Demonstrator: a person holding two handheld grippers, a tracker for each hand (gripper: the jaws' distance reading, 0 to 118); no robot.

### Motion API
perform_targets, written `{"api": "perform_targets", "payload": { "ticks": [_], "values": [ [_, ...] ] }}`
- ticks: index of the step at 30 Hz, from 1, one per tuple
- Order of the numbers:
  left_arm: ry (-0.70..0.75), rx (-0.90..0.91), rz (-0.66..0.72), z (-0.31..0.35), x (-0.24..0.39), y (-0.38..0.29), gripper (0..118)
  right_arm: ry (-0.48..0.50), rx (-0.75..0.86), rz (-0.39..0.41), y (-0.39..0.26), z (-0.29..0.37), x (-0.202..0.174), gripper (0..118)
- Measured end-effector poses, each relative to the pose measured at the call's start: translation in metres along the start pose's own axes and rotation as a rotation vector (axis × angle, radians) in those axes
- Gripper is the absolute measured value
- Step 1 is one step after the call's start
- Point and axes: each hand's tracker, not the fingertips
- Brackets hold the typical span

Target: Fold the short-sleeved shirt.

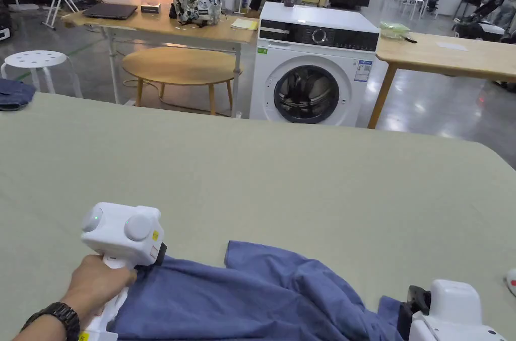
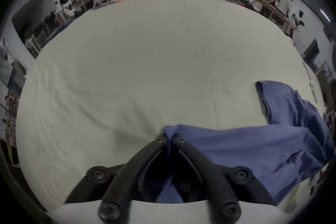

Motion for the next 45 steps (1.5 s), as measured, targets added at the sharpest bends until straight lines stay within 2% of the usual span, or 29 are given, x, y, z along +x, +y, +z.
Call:
{"api": "perform_targets", "payload": {
  "ticks": [6, 7, 8, 10, 11, 13, 16, 21, 22, 24, 26, 28, 31, 34, 38, 40, 45],
  "values": [
    [-0.037, 0.099, 0.012, 0.029, -0.008, -0.015, 0, 0.009, -0.082, -0.056, 0.009, -0.009, 0.026, 0],
    [-0.035, 0.115, 0.008, 0.033, -0.009, -0.018, 0, 0.014, -0.09, -0.07, 0.011, -0.012, 0.032, 5],
    [-0.041, 0.133, 0.008, 0.042, -0.01, -0.021, 0, 0.014, -0.107, -0.072, 0.014, -0.017, 0.037, 16],
    [-0.069, 0.187, 0.018, 0.063, -0.014, -0.03, 0, 0.016, -0.187, -0.075, 0.021, -0.03, 0.047, 50],
    [-0.073, 0.197, 0.025, 0.069, -0.014, -0.033, 0, 0.018, -0.224, -0.077, 0.023, -0.038, 0.051, 50],
    [-0.08, 0.23, 0.029, 0.085, -0.016, -0.043, 0, 0.044, -0.297, -0.113, 0.025, -0.054, 0.058, 65],
    [-0.084, 0.261, 0.024, 0.101, -0.017, -0.056, 0, 0.031, -0.387, -0.122, 0.023, -0.084, 0.064, 68],
    [-0.081, 0.272, 0.022, 0.111, -0.018, -0.075, 0, 0.075, -0.586, -0.129, 0.006, -0.132, 0.055, 67],
    [-0.082, 0.268, 0.025, 0.111, -0.018, -0.078, 0, 0.092, -0.627, -0.127, 0.002, -0.139, 0.052, 60],
    [-0.075, 0.264, 0.026, 0.111, -0.017, -0.086, 0, 0.124, -0.676, -0.151, -0.006, -0.14, 0.041, 27],
    [-0.072, 0.259, 0.022, 0.112, -0.018, -0.089, 0, 0.075, -0.642, -0.116, -0.007, -0.138, 0.037, 21],
    [-0.068, 0.258, 0.019, 0.114, -0.016, -0.094, 0, 0.068, -0.628, -0.093, -0.004, -0.119, 0.026, 1],
    [-0.059, 0.273, 0.014, 0.123, -0.016, -0.096, 0, 0.104, -0.586, -0.146, 0.0, -0.111, 0.039, 1],
    [-0.048, 0.316, 0.022, 0.137, -0.021, -0.091, 0, 0.093, -0.46, -0.088, 0.014, -0.094, 0.048, 1],
    [-0.022, 0.383, 0.037, 0.165, -0.033, -0.081, 0, 0.101, -0.301, -0.112, 0.046, -0.066, 0.064, 1],
    [-0.002, 0.426, 0.044, 0.184, -0.039, -0.078, 0, 0.091, -0.234, -0.098, 0.067, -0.05, 0.067, 1],
    [0.052, 0.514, 0.056, 0.236, -0.063, -0.064, 0, 0.104, -0.124, -0.107, 0.113, -0.012, 0.078, 1]
  ]
}}
